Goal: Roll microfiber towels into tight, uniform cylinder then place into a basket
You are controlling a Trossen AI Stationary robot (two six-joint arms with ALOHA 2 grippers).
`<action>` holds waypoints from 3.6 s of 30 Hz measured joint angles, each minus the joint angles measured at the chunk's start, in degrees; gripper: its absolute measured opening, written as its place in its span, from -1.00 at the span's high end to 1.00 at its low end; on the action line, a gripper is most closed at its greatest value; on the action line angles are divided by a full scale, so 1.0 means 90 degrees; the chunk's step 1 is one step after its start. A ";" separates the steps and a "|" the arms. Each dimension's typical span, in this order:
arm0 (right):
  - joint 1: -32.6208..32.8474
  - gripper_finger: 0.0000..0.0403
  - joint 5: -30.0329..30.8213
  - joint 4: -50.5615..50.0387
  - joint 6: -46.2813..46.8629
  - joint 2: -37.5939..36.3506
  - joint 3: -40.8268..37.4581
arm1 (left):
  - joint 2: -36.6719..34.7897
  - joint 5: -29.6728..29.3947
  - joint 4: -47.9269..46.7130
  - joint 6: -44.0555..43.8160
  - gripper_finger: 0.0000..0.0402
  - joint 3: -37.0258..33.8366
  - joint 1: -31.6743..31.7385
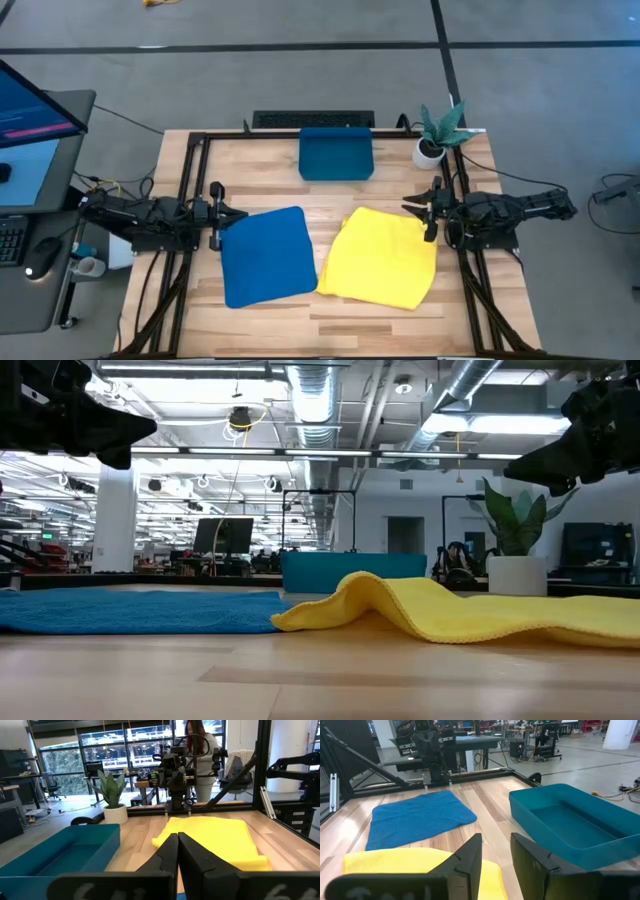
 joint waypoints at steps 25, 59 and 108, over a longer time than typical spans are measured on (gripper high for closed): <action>-0.0001 0.37 0.0000 0.0000 0.0000 0.0000 -0.0002 | 0.0000 0.0000 0.0000 0.0000 1.00 0.0000 0.0000; -0.0001 0.37 0.0001 0.0001 0.0000 0.0001 0.0000 | 0.0017 0.0935 -0.0104 -0.0026 1.00 0.0001 -0.0002; 0.0000 0.37 -0.0001 0.0001 -0.0001 0.0000 -0.0002 | 0.1040 0.0770 0.0638 0.0454 0.01 0.1618 -0.0009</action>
